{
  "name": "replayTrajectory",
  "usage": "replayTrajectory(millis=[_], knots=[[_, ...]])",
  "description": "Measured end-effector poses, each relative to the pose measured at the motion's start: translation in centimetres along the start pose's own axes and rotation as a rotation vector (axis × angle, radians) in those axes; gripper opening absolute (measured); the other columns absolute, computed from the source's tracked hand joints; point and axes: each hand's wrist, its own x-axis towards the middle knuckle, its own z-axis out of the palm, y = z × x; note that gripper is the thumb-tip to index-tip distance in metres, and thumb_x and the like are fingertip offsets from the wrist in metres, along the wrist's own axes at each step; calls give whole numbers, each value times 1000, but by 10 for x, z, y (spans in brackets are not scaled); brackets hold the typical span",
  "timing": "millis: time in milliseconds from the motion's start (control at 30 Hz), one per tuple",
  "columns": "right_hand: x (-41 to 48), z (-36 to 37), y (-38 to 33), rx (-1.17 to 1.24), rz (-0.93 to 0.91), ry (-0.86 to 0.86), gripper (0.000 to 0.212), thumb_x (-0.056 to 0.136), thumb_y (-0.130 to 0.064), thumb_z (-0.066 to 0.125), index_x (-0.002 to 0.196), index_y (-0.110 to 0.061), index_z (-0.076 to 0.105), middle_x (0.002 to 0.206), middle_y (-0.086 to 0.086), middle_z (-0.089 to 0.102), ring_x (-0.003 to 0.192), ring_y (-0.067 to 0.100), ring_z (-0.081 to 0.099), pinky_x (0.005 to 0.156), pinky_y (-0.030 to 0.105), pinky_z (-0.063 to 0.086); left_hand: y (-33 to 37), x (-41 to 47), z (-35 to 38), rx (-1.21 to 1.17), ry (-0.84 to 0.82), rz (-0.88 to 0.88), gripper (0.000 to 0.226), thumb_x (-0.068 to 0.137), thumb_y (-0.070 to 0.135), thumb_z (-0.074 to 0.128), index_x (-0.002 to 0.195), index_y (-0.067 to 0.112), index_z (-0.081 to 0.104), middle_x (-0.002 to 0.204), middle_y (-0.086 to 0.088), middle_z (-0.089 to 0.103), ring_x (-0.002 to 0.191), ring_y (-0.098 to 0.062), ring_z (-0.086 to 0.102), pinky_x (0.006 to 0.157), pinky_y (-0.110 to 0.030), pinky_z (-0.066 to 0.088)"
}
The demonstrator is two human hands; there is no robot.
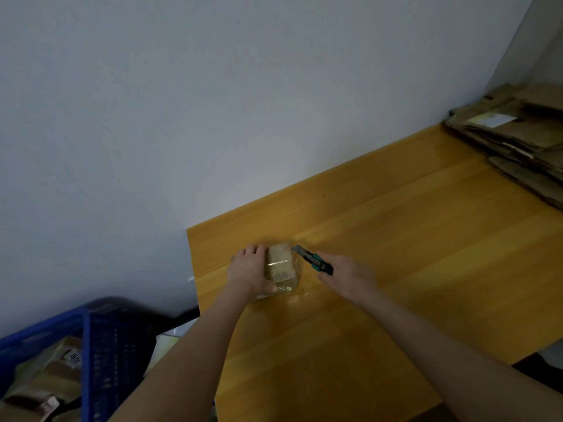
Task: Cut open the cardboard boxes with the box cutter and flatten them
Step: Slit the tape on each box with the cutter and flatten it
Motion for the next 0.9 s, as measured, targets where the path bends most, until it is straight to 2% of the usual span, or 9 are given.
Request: replayTrajectory(millis=[233, 400, 533, 800, 900], knots=[[-8, 10, 3, -30, -34, 31, 53, 98, -41, 46, 148, -42, 28, 125, -6, 61, 102, 18, 61, 75, 29, 52, -1, 0, 2, -20, 15, 2, 99, 69, 45, 82, 148, 23, 27, 145, -2, 37, 133, -25, 36, 106, -37, 38], [-7, 11, 3, -18, -62, -4, 55, 100, -39, 46, 150, -36, 25, 134, -2, 56, 115, 21, 56, 86, 32, 50, -2, -2, 5, -10, 41, 13, 98, 71, 47, 81, 149, 24, 26, 146, -1, 36, 134, -25, 35, 106, -37, 38], [-12, 14, 5, 2, -82, -24, 56, 100, -36, 47, 151, -33, 25, 134, 0, 56, 114, 20, 57, 89, 34, 51, -2, -4, 5, -14, 50, 23, 101, 71, 48, 80, 151, 25, 23, 148, 0, 34, 135, -24, 33, 106, -37, 38], [-25, 15, 2, -69, -103, -34, 56, 101, -35, 43, 152, -30, 21, 132, 1, 56, 113, 20, 56, 88, 33, 49, -1, -7, 5, -9, 50, 26, 103, 72, 50, 79, 152, 25, 19, 149, 0, 32, 136, -25, 32, 105, -37, 38], [-29, 14, 0, -122, -97, -29, 56, 101, -35, 42, 152, -31, 21, 128, -1, 59, 108, 19, 59, 82, 30, 48, -2, -7, 5, -20, 46, 23, 103, 72, 50, 78, 152, 26, 19, 149, 0, 32, 136, -25, 32, 103, -38, 40]])
